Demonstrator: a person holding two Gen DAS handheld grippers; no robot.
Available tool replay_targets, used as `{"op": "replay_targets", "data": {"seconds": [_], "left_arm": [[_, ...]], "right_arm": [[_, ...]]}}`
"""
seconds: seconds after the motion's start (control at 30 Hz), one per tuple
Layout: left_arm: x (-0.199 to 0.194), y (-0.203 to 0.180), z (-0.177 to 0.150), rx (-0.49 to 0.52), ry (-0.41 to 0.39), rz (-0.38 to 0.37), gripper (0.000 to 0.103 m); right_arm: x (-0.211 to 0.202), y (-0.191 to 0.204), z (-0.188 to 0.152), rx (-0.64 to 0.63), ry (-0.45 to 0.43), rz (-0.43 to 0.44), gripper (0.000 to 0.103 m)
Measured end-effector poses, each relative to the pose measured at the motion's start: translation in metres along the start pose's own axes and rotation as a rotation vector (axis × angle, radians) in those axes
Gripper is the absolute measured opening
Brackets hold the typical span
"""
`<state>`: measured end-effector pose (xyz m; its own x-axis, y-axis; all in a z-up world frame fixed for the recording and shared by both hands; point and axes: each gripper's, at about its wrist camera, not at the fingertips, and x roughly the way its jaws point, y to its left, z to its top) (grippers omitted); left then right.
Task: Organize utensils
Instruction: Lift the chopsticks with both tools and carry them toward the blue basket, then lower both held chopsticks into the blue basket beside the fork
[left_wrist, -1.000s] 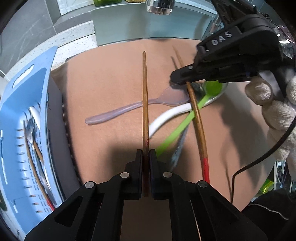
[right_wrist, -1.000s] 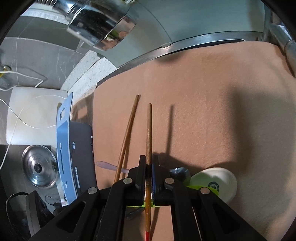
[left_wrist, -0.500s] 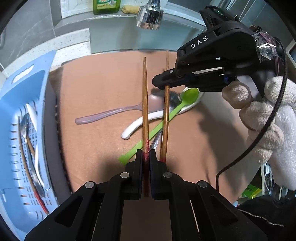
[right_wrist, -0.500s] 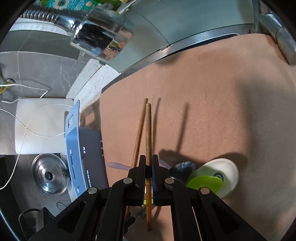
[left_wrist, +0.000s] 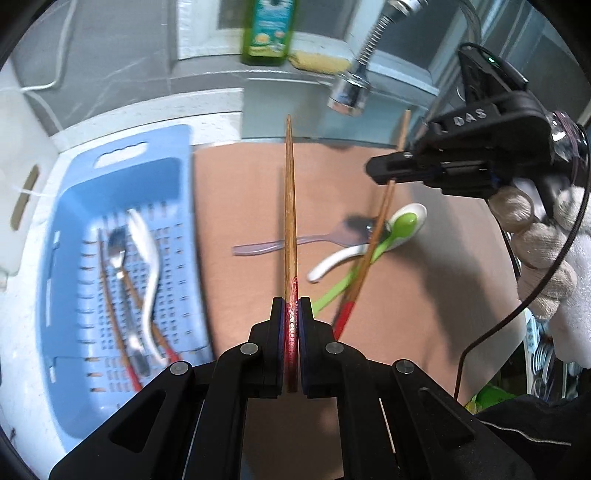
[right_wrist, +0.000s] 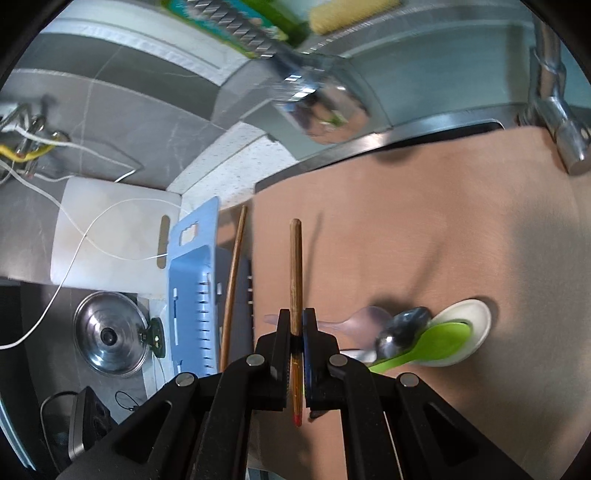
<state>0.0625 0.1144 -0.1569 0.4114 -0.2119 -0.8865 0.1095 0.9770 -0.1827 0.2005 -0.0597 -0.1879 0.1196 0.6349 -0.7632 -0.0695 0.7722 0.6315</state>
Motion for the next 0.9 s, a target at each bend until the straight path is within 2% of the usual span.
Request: {"op": "replay_targets", "data": {"seconds": [0.27, 0.43, 0.77, 0.9], "left_arm": [[-0.024, 0.034, -0.011, -0.06, -0.046, 0.048, 0.005], [-0.033, 0.062, -0.018, -0.1, -0.066, 0.079, 0.005], [-0.029, 0.11, -0.041, -0.21, -0.046, 0.124, 0.005], [-0.021, 0.124, -0.045, -0.245, -0.035, 0.138, 0.005]], "right_arm": [[-0.012, 0.033, -0.004, -0.054, -0.004, 0.035, 0.005], [-0.012, 0.06, -0.001, -0.078, 0.011, 0.092, 0.005], [0.051, 0.129, -0.001, -0.161, 0.102, 0.094, 0.005], [0.083, 0.151, -0.002, -0.216, 0.126, 0.035, 0.005]]}}
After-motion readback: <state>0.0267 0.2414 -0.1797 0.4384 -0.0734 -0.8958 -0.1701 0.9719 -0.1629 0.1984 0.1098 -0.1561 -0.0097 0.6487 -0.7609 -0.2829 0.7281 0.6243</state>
